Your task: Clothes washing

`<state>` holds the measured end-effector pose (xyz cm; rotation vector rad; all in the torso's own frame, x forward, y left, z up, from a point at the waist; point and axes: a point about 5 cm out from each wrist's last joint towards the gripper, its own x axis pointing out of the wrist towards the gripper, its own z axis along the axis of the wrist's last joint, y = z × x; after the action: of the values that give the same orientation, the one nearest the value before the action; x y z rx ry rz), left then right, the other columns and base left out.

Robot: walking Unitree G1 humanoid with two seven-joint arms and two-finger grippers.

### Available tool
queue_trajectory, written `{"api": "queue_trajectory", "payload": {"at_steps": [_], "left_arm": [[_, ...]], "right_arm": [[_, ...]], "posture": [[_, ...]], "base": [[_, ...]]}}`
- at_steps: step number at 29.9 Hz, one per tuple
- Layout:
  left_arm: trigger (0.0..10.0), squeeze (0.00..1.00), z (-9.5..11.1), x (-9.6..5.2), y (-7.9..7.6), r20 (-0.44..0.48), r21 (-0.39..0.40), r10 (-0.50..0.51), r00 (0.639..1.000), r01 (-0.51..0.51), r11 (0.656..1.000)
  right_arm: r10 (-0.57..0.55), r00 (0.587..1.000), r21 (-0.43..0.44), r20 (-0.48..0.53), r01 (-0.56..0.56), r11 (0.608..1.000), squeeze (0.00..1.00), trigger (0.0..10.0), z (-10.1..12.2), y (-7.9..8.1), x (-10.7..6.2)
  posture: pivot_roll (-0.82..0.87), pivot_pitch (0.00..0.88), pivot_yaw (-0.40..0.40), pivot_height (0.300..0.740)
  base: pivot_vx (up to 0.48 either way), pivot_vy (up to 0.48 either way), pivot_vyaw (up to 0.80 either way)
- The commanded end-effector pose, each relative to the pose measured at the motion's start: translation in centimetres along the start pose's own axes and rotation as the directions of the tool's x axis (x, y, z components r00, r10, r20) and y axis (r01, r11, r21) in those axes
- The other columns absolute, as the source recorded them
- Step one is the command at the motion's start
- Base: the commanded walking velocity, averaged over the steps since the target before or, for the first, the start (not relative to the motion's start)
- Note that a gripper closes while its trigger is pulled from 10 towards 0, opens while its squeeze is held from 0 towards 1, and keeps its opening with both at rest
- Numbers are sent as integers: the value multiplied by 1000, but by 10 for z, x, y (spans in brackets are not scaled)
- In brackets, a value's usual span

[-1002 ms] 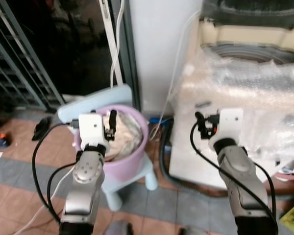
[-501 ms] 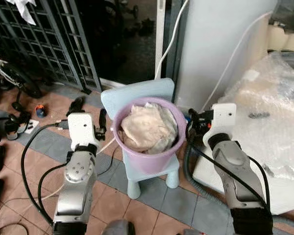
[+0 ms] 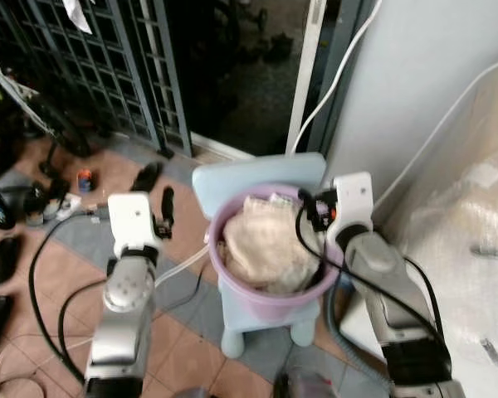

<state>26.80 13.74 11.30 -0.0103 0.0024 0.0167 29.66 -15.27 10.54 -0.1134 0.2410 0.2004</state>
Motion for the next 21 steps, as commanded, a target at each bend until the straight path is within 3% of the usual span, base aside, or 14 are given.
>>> {"api": "queue_trajectory", "payload": {"at_steps": [1,10,12,14,15,16,21], "left_arm": [[10000,0,0,-2,8,-6,23,27,1000,-27,999],[10000,0,-21,-16,12,-161,86,43,986,-30,996],[10000,0,-32,-29,16,-237,106,46,970,-22,994],[10000,0,-34,-34,20,-256,107,56,965,-29,994],[10000,0,-36,-39,23,-275,113,59,960,-28,993],[10000,0,-39,-49,30,-301,134,85,950,-46,990],[10000,0,-39,-72,45,-343,163,164,925,-113,980]], "right_arm": [[37,999,-10,-9,-37,999,0,10000,3,7,4],[102,979,-55,-175,-113,992,0,10000,-15,8,23],[97,969,-22,-227,-104,994,0,10000,-24,8,27],[94,965,-9,-246,-99,995,0,10000,-27,9,28],[94,959,3,-267,-96,995,965,10000,-31,10,31],[107,947,14,-304,-108,994,1000,10000,-38,14,33],[176,916,18,-360,-182,983,1000,10000,-51,33,40]], "posture": [[3,55,24,740],[37,100,-6,740],[72,151,-33,740],[83,166,-41,740],[87,173,-45,740],[107,202,-59,740],[153,273,-86,740]], "base": [[0,0,0],[0,0,0],[0,0,0],[0,0,0],[0,0,0],[0,0,0],[0,0,0]]}}
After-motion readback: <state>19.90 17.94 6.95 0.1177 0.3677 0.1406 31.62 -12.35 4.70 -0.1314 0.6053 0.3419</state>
